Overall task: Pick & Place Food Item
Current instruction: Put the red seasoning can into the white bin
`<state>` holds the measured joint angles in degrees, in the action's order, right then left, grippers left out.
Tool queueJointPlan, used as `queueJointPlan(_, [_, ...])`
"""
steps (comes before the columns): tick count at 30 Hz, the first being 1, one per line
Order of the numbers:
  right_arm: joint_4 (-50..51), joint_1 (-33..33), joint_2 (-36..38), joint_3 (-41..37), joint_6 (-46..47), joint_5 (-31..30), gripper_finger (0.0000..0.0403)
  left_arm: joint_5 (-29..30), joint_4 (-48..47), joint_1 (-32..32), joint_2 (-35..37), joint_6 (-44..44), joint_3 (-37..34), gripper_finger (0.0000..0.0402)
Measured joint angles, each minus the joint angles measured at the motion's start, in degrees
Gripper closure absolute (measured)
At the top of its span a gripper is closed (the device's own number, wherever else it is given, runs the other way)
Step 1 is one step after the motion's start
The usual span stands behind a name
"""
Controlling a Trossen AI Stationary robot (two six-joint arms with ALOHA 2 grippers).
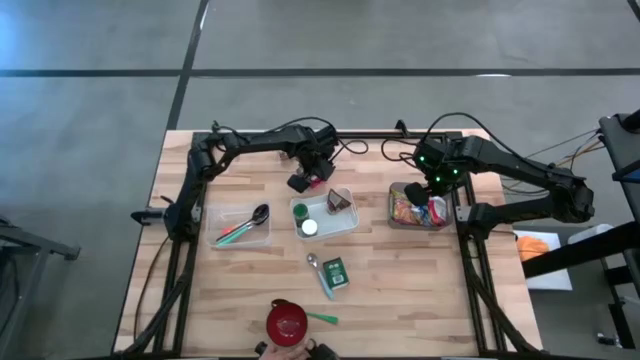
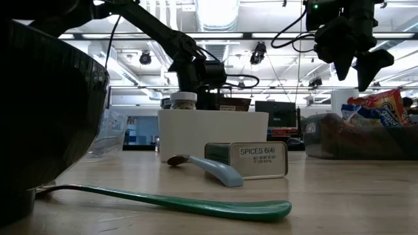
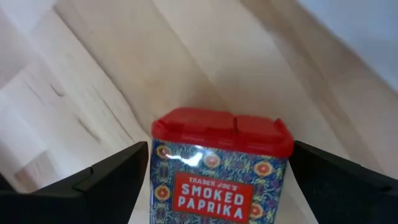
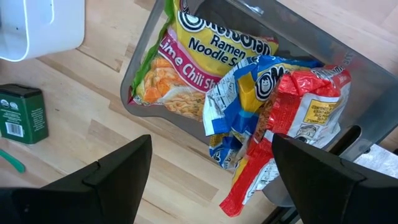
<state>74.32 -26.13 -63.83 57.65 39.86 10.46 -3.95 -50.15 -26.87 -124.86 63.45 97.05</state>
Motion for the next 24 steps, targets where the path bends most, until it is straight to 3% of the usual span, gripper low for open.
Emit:
queueJointPlan(15, [-0.17,0.00,0.00,-0.02,0.00,0.00,0.0074,0.99,0.20,-0.08,0.07,-0.44,0.03,0.0020])
queueJointPlan(19, [-0.17,0.00,0.00,-0.02,-0.01,0.01,0.0073,1.43,0.19,-0.44,0.07,-0.67,-1.71,0.0051])
queueJointPlan(24, [-0.22,0.00,0.00,0.00,0.00,0.02,0.0074,2.19,1.48,-0.48,0.55,-3.28,-3.98,0.0120])
